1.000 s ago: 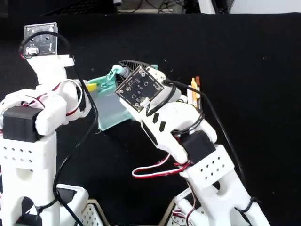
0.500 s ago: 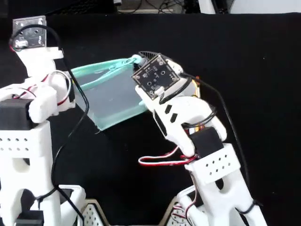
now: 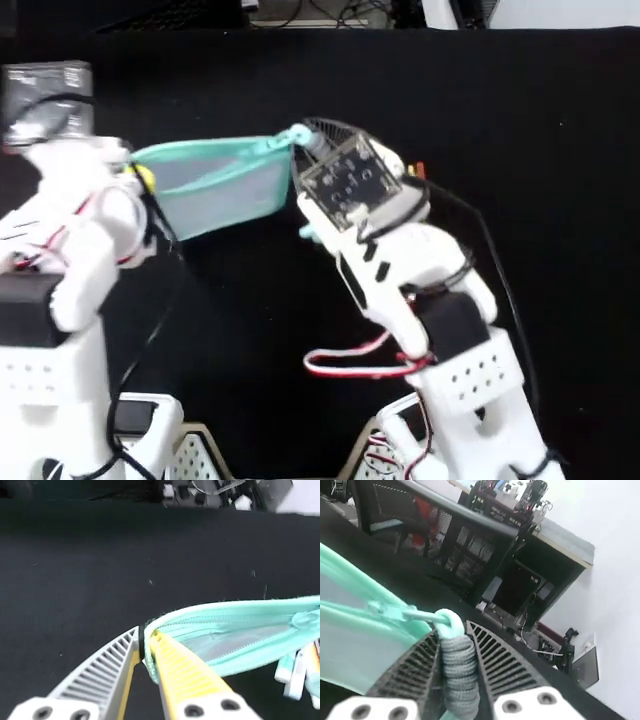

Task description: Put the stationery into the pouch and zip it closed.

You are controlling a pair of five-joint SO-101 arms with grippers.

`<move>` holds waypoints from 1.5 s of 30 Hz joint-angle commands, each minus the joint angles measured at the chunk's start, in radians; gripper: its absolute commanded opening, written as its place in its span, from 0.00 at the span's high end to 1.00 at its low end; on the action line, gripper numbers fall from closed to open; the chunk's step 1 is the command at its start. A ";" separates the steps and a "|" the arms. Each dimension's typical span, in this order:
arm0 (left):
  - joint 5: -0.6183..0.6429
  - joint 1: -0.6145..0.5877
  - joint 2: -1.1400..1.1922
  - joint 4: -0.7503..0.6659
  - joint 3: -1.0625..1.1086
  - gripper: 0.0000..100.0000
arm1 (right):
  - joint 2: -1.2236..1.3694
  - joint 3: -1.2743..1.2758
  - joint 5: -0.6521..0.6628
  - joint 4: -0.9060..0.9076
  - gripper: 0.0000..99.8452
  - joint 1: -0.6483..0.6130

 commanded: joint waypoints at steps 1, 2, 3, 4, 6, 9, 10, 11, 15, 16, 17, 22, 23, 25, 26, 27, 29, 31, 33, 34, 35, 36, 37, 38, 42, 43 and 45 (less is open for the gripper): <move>-0.032 0.024 -0.037 -0.101 0.157 0.97 | -0.107 0.045 -0.009 0.034 0.99 0.020; -0.034 0.024 -0.038 -0.123 0.193 0.97 | -0.128 0.068 -0.009 0.035 0.99 0.020; -0.034 0.024 -0.038 -0.140 0.219 0.97 | -0.147 0.090 -0.009 0.035 0.99 0.020; -0.032 0.024 -0.038 -0.147 0.236 0.97 | -0.156 0.107 -0.009 0.035 0.99 0.020; -0.029 0.024 -0.034 -0.149 0.245 0.97 | -0.159 0.124 -0.009 0.037 0.99 0.020; -0.028 0.024 -0.034 -0.147 0.251 0.97 | -0.159 0.124 -0.009 0.060 0.99 0.021; -0.028 0.024 -0.034 -0.147 0.251 0.97 | -0.159 0.117 -0.009 0.075 0.99 0.021; -0.028 0.022 -0.034 -0.147 0.251 0.97 | -0.159 0.104 -0.009 0.095 0.99 0.021; 0.014 0.018 -0.034 -0.152 0.243 0.97 | -0.159 0.031 -0.009 0.181 0.99 0.025; 0.038 0.018 -0.034 -0.152 0.243 0.97 | -0.159 0.010 -0.009 0.204 0.99 0.035; 0.058 0.018 -0.034 -0.152 0.243 0.97 | -0.157 -0.007 -0.009 0.219 0.99 0.051; 0.091 0.021 -0.032 -0.150 0.249 0.97 | -0.157 -0.036 -0.009 0.232 0.99 0.112; 0.091 0.019 -0.032 -0.150 0.249 0.97 | -0.157 -0.036 -0.009 0.232 0.99 0.115; 0.091 0.019 -0.032 -0.150 0.249 0.97 | -0.157 -0.033 -0.009 0.232 0.99 0.115; 0.091 0.019 -0.032 -0.152 0.249 0.97 | -0.157 -0.031 -0.009 0.232 0.99 0.115; 0.091 0.019 -0.032 -0.152 0.251 0.97 | -0.157 -0.031 -0.009 0.232 0.99 0.115; 0.091 0.019 -0.031 -0.152 0.251 0.97 | -0.157 -0.031 -0.009 0.233 0.99 0.118; 0.087 0.019 -0.031 -0.152 0.252 0.97 | -0.157 -0.025 -0.009 0.241 0.99 0.121; 0.087 0.019 -0.031 -0.155 0.259 0.97 | -0.157 -0.010 -0.009 0.255 0.99 0.121; 0.089 0.019 -0.031 -0.157 0.263 0.97 | -0.157 -0.004 -0.009 0.258 0.99 0.121; 0.089 0.019 -0.031 -0.157 0.266 0.97 | -0.157 0.002 -0.009 0.258 0.99 0.121; 0.091 0.019 -0.031 -0.157 0.266 0.97 | -0.157 0.005 -0.009 0.258 0.99 0.121; 0.091 0.019 -0.031 -0.157 0.266 0.97 | -0.157 0.005 -0.009 0.258 0.99 0.123; 0.091 0.019 -0.031 -0.157 0.265 0.97 | -0.157 0.005 -0.009 0.258 0.99 0.130; 0.086 0.022 -0.031 -0.157 0.266 0.97 | -0.159 -0.013 -0.009 0.255 0.99 0.198; 0.086 0.022 -0.031 -0.157 0.266 0.97 | -0.159 -0.019 -0.009 0.256 0.99 0.222; 0.086 0.024 -0.031 -0.157 0.266 0.97 | -0.159 -0.027 -0.009 0.258 0.99 0.256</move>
